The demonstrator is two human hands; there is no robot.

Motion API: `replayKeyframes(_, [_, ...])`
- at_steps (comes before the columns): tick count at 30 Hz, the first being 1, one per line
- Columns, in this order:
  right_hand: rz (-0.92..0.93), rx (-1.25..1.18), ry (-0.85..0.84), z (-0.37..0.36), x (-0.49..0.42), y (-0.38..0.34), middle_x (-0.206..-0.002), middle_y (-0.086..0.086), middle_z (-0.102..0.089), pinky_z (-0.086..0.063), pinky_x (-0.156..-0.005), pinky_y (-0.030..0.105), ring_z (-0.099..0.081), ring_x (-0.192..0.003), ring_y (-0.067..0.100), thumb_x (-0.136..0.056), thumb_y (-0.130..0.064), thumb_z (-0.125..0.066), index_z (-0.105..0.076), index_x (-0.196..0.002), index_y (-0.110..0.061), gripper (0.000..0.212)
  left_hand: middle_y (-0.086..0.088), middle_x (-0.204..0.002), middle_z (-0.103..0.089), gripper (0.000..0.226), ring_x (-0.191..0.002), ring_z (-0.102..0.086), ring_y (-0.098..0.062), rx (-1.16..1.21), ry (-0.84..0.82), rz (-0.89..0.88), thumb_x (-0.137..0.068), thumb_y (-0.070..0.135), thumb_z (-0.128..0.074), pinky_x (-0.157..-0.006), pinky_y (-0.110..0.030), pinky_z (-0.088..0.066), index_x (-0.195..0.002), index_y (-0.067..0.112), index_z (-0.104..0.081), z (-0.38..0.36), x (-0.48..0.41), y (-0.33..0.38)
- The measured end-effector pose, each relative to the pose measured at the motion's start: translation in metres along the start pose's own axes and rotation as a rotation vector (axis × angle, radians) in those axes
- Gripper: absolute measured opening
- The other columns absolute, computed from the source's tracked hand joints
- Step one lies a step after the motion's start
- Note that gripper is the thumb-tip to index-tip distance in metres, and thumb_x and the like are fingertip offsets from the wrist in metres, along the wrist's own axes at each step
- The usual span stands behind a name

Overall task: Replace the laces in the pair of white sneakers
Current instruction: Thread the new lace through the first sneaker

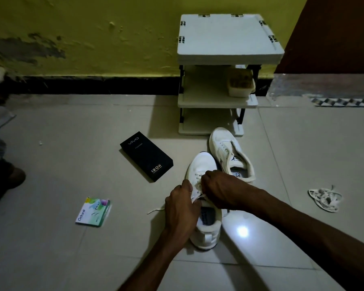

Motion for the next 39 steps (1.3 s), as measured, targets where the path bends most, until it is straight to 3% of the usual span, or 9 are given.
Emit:
replayKeyframes(3, [-0.001,0.174,0.047,-0.003,0.002,-0.002,-0.063,0.009,-0.049,-0.028,-0.049,0.031,-0.044,-0.053,0.024,-0.088,-0.033,-0.056,-0.056,-0.063,-0.008,0.035,-0.002,-0.110,-0.066,0.030,-0.100,-0.062,-0.018,-0.024,-0.012,-0.010,-0.086,0.027,-0.070,-0.079,-0.022,-0.042,-0.110,0.016,-0.055,0.000,0.001,0.001])
replayKeyframes(8, [-0.151,0.068,0.067,-0.014,0.006,0.004,-0.074,0.012,-0.052,-0.026,-0.047,0.034,-0.049,-0.062,0.029,-0.090,-0.048,-0.021,-0.056,-0.077,-0.006,0.057,-0.002,-0.110,-0.065,0.031,-0.100,-0.063,-0.020,-0.040,-0.009,-0.021,-0.086,0.024,-0.071,-0.081,-0.026,-0.048,-0.111,0.019,-0.054,-0.002,0.001,0.000])
replayKeyframes(11, [-0.253,-0.087,0.046,-0.024,0.010,0.010,-0.089,0.013,-0.051,-0.044,-0.053,0.039,-0.052,-0.077,0.030,-0.086,-0.043,-0.008,-0.050,-0.092,-0.009,0.055,-0.002,-0.111,-0.064,0.032,-0.101,-0.062,-0.022,-0.058,-0.010,-0.022,-0.086,0.023,-0.070,-0.082,-0.027,-0.047,-0.113,0.020,-0.052,-0.002,0.001,-0.001])
replayKeyframes(14, [-0.310,-0.340,0.055,-0.021,0.016,0.025,-0.084,0.007,-0.051,-0.049,-0.065,0.043,-0.054,-0.075,0.027,-0.085,-0.014,-0.046,-0.046,-0.084,-0.015,0.002,-0.002,-0.111,-0.064,0.033,-0.102,-0.062,-0.021,-0.071,-0.011,-0.025,-0.087,0.024,-0.068,-0.082,-0.027,-0.046,-0.114,0.019,-0.052,-0.001,0.001,-0.002])
replayKeyframes(19, [-0.372,-0.565,0.140,-0.012,0.019,0.034,-0.087,-0.007,-0.066,-0.047,-0.064,0.016,-0.063,-0.075,0.005,-0.080,-0.009,-0.070,-0.071,-0.091,-0.023,0.017,-0.001,-0.112,-0.064,0.031,-0.102,-0.062,-0.021,-0.067,-0.024,-0.014,-0.086,0.025,-0.069,-0.082,-0.027,-0.047,-0.112,0.019,-0.052,-0.001,-0.001,0.000])
replayKeyframes(25, [-0.370,-0.344,0.087,-0.011,0.016,0.022,-0.093,-0.001,-0.057,-0.052,-0.066,0.040,-0.056,-0.087,0.019,-0.082,-0.012,-0.059,-0.058,-0.094,-0.016,0.013,-0.003,-0.115,-0.064,0.035,-0.105,-0.062,-0.021,-0.070,-0.029,-0.012,-0.087,0.025,-0.069,-0.086,-0.027,-0.047,-0.117,0.017,-0.053,-0.001,-0.001,0.001])
replayKeyframes(27, [-0.323,-0.135,0.070,-0.006,0.013,0.014,-0.096,0.005,-0.055,-0.049,-0.062,0.040,-0.053,-0.089,0.025,-0.087,-0.017,-0.052,-0.055,-0.100,-0.012,0.014,-0.003,-0.117,-0.063,0.035,-0.106,-0.062,-0.021,-0.092,-0.037,-0.019,-0.088,0.024,-0.068,-0.088,-0.029,-0.048,-0.119,0.018,-0.052,-0.003,-0.001,0.002])
replayKeyframes(31, [-0.189,0.160,0.160,0.017,0.005,0.000,-0.073,0.006,-0.058,-0.041,-0.050,0.034,-0.056,-0.065,0.025,-0.082,-0.033,-0.036,-0.060,-0.078,-0.013,0.031,-0.005,-0.120,-0.061,0.029,-0.107,-0.061,-0.025,-0.158,-0.033,-0.026,-0.095,0.017,-0.057,-0.090,-0.033,-0.050,-0.123,0.019,-0.051,-0.006,-0.001,0.007])
replayKeyframes(39, [-0.383,-0.357,0.029,0.004,0.012,0.024,-0.098,0.005,-0.062,-0.051,-0.067,0.035,-0.062,-0.085,0.023,-0.081,-0.007,-0.060,-0.061,-0.102,-0.014,0.023,-0.004,-0.117,-0.063,0.036,-0.105,-0.062,-0.023,-0.096,-0.023,-0.025,-0.089,0.021,-0.067,-0.090,-0.032,-0.050,-0.121,0.018,-0.052,-0.008,-0.003,0.002])
Point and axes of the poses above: each hand's wrist, its own x-axis away from the middle knuckle, its own z-axis out of the back of the hand, y = z × x, the point moved 8 cm from there along -x, towards the middle knuckle
